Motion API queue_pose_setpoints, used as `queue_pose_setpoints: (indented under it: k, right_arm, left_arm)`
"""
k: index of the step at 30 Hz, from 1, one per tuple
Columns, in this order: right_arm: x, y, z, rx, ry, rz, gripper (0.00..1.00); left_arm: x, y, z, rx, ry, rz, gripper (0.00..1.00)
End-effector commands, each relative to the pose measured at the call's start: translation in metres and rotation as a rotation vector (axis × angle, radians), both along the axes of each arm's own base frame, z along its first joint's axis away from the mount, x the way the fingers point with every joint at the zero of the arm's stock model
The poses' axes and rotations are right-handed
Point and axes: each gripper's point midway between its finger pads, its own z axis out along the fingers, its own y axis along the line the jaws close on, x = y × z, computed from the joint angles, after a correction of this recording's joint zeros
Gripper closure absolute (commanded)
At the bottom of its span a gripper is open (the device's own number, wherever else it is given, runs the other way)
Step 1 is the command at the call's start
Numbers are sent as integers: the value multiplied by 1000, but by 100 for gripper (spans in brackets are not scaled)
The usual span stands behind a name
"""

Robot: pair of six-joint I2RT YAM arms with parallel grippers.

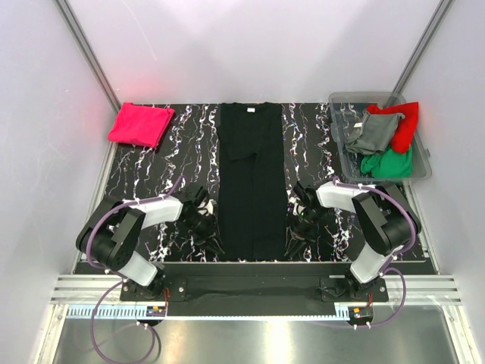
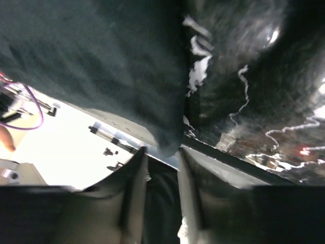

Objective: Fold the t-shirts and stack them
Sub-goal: Fold the tshirt

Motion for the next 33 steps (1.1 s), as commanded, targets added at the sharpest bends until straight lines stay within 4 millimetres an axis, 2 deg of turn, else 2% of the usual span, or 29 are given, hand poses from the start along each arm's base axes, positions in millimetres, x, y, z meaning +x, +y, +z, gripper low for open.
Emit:
queue_pose_setpoints:
  k: [1,2,3,6,8,9,10,12,13,16,21,22,24,26,33]
  right_arm:
    - [11,10,0,27,-33,9,76]
    - [12,11,0,27,-33,10,88]
    - [12,11,0,26,-34,13,100]
    - [17,12,15,53,-89,32,100]
    - [21,9,25,59,-128,35,100]
    - [28,8,37,78,-181,34,100]
    - [31,2,42,75,-197,26,100]
    - [42,-4,57,87,-258,6,100]
    - [47,-11,61,87,-271,-10,100]
    - [65,-18,75,93,-336,-39,100]
    - [127,-16,104,115,-558,-17,100]
    - [139,-16,106,117,-604,10,100]
    - [163,-12,108,114,-654,35,100]
    - [178,-9,108,117,-674,47,100]
    - [242,-4,95,95,-722,72,100]
  left_arm:
    - [10,-9,6,-35,-25,-1,81]
    - [11,-10,8,-37,-31,1,100]
    - [11,-9,9,-35,-32,1,100]
    - [25,-10,19,-42,-92,3,100]
    - [40,-12,34,-57,-155,5,100]
    - [44,-10,39,-56,-182,-6,100]
    - [57,-11,50,-58,-234,-9,100]
    - [66,-8,65,-61,-295,-23,100]
    - [75,-10,77,-75,-335,-26,100]
    - [95,-9,97,-81,-415,-25,100]
    - [130,-6,109,-78,-472,-1,100]
    - [142,-8,112,-74,-492,0,100]
    - [164,-10,116,-66,-531,1,100]
    - [178,-11,119,-61,-565,-2,100]
    - [231,-4,120,-10,-638,45,100]
